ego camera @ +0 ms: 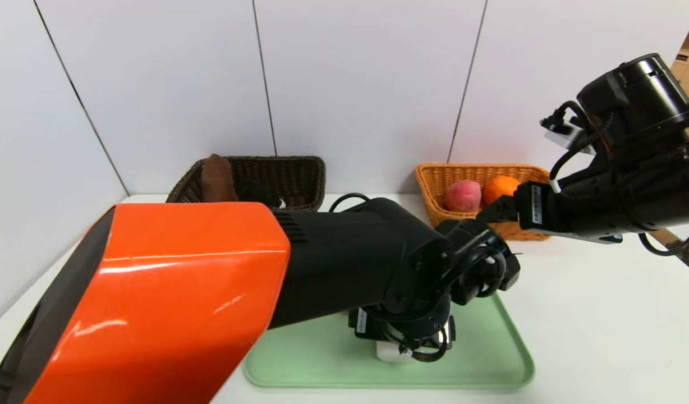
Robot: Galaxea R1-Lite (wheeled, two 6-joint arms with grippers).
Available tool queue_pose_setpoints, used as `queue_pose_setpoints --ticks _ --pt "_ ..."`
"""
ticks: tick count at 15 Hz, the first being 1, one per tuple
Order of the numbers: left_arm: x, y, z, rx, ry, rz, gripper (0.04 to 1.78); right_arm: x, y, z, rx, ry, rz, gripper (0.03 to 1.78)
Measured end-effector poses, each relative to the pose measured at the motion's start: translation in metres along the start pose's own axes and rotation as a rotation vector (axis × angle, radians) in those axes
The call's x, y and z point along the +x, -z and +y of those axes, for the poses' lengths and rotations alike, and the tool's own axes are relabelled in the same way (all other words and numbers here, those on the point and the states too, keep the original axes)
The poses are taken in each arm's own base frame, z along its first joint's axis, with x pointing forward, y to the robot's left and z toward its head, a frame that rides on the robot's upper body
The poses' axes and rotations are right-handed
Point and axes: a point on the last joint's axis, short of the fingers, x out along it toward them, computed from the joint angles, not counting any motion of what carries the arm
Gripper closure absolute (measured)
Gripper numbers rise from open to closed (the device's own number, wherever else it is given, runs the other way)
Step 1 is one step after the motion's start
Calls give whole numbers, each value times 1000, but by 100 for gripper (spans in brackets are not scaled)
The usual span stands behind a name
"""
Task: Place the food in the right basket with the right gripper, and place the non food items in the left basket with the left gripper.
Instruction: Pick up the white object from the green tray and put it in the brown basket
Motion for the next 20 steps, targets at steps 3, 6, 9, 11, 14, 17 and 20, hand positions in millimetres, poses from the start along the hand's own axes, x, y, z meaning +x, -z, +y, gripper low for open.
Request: queue_pose_setpoints --ticks 3,6,9,11,14,17,20 --pt "4 0 -2 21 4 -6 29 1 1 0 0 0 3 12" --pt "9 1 -3 29 0 -5 73 1 2 -1 -1 2 6 12" --pt "10 2 -3 29 -1 -1 83 1 2 0 -2 -1 7 12" --pt "6 1 -3 23 10 2 83 2 1 0 -5 -6 -2 12" --pt "-9 -5 -2 6 73 -9 84 5 0 1 -4 -12 -12 12" --pt "-36 -14 2 -13 140 -54 84 7 0 1 -3 -9 -9 12" --pt "-63 -23 13 -42 170 -97 84 8 -1 1 1 -6 -10 12"
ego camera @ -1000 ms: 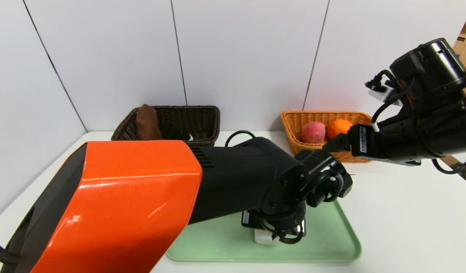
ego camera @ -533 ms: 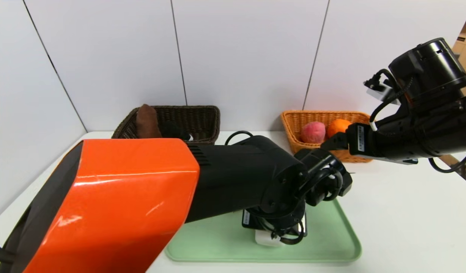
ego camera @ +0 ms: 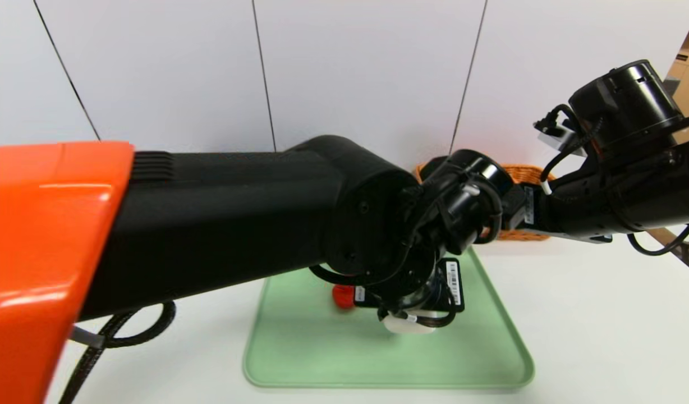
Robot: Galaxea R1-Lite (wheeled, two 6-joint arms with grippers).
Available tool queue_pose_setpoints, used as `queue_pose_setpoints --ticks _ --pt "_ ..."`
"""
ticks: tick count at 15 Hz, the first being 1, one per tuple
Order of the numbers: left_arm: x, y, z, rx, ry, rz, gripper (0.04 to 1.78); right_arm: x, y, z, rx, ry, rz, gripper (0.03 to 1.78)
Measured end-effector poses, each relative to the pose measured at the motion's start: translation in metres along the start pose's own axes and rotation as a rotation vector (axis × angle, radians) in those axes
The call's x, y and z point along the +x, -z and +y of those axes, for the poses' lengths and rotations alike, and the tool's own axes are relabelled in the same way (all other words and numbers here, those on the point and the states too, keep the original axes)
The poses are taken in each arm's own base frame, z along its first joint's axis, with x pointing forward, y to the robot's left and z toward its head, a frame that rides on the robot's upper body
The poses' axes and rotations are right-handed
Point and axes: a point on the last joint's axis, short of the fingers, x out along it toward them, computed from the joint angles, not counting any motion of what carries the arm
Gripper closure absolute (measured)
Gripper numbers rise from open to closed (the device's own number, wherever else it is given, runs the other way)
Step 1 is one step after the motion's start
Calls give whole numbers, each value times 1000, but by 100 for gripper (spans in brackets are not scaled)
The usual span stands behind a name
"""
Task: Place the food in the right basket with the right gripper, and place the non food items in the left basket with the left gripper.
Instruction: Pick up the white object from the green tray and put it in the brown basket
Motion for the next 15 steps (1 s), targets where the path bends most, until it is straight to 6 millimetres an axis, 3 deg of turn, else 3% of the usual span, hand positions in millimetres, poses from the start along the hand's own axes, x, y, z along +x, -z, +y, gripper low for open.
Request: queue_pose_setpoints --ticks 5,9,12,15 --pt "-45 -44 49 -115 -47 -108 84 1 -3 -5 21 16 -9 11" --pt "-70 -100 113 -282 -73 -310 84 5 -8 -5 30 8 -41 11" --pt "-72 -139 162 -366 -107 -488 84 8 -8 -5 30 12 -36 11" --pt "-48 -160 192 -409 -154 -549 84 8 -7 -5 30 17 -36 11"
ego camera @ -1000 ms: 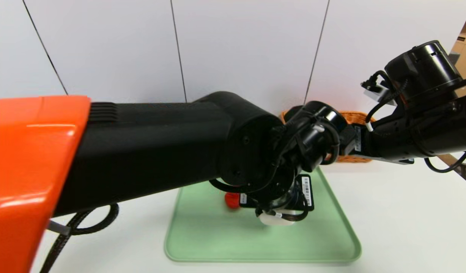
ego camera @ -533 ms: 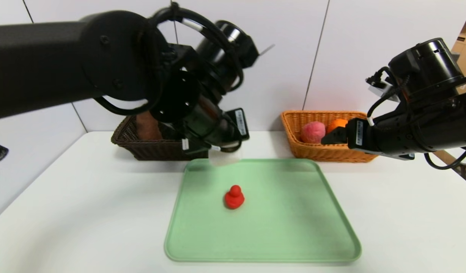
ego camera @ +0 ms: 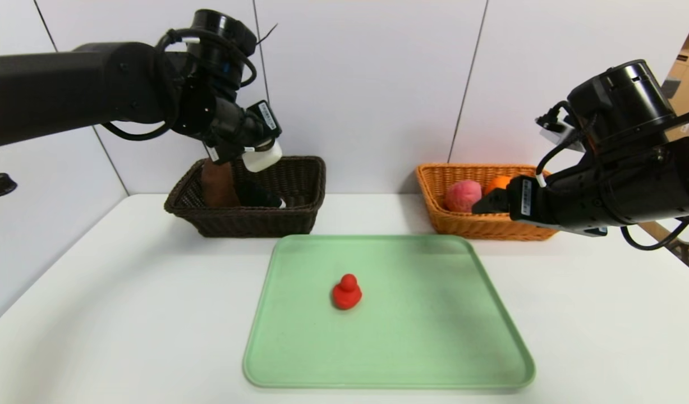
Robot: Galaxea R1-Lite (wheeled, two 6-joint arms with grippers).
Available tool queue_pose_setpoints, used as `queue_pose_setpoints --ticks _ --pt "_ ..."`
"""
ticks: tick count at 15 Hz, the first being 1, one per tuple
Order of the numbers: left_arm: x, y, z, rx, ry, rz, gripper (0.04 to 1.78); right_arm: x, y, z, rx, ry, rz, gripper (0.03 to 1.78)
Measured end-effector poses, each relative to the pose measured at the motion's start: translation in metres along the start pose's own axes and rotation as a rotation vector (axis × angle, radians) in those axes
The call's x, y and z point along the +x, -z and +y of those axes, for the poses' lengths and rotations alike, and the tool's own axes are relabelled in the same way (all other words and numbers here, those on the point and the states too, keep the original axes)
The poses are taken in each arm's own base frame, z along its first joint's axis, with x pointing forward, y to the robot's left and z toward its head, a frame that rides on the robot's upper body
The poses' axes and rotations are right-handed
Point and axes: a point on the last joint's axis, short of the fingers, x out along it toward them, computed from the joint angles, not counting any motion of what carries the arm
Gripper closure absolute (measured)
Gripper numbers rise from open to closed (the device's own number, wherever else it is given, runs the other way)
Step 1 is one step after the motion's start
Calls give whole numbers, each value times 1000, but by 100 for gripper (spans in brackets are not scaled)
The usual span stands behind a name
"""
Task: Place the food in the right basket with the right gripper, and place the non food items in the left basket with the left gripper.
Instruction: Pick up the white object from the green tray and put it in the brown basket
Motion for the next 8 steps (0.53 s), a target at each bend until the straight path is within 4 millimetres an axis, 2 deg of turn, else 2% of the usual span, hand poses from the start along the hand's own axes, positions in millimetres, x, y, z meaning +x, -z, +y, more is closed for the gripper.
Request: queue_pose_setpoints --ticks 5,8 --pt "64 11 22 1 -69 -5 84 0 -1 0 4 -2 -12 11" --pt "89 21 31 21 -103 17 84 1 -2 0 2 -4 -16 11"
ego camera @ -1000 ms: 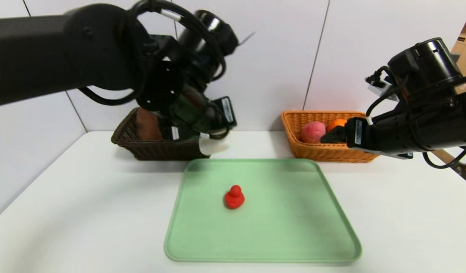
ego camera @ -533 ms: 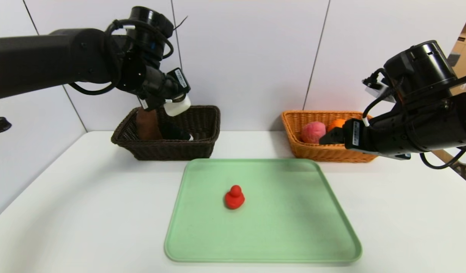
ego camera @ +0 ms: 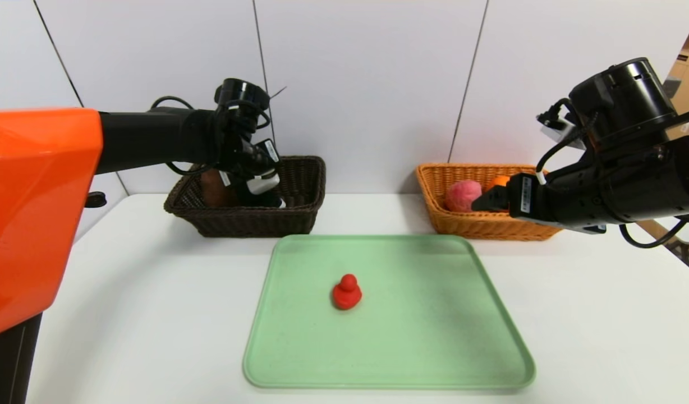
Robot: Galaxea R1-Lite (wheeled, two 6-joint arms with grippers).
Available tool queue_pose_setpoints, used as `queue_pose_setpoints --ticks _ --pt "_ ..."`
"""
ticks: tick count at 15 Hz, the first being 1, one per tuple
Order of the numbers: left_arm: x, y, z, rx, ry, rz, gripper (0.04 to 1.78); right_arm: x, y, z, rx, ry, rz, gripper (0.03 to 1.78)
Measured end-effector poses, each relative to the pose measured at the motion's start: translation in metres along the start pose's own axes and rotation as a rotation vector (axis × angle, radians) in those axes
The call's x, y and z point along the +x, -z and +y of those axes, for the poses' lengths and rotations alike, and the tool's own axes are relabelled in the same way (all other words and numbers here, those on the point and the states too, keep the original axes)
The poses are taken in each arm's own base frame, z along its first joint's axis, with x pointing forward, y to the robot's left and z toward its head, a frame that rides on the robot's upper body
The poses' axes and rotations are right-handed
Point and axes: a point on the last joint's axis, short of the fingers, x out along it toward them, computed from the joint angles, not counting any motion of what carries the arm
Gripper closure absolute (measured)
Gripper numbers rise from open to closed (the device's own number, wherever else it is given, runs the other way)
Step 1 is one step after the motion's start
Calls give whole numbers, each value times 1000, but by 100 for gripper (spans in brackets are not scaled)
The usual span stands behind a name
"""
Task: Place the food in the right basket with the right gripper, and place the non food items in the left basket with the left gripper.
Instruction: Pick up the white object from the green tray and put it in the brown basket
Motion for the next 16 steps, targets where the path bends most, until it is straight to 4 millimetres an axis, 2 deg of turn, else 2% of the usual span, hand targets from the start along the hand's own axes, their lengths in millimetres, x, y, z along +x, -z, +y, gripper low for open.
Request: queue_pose_setpoints --ticks 5,11,12,16 --pt "15 9 2 9 -12 14 84 1 -1 0 -1 0 -3 11" --pt "17 10 2 12 -16 19 85 3 0 0 -2 1 1 11" --pt "17 11 2 13 -18 21 82 3 0 0 -2 2 2 11" --pt "17 11 2 27 -16 21 52 5 -1 -1 3 5 -1 11"
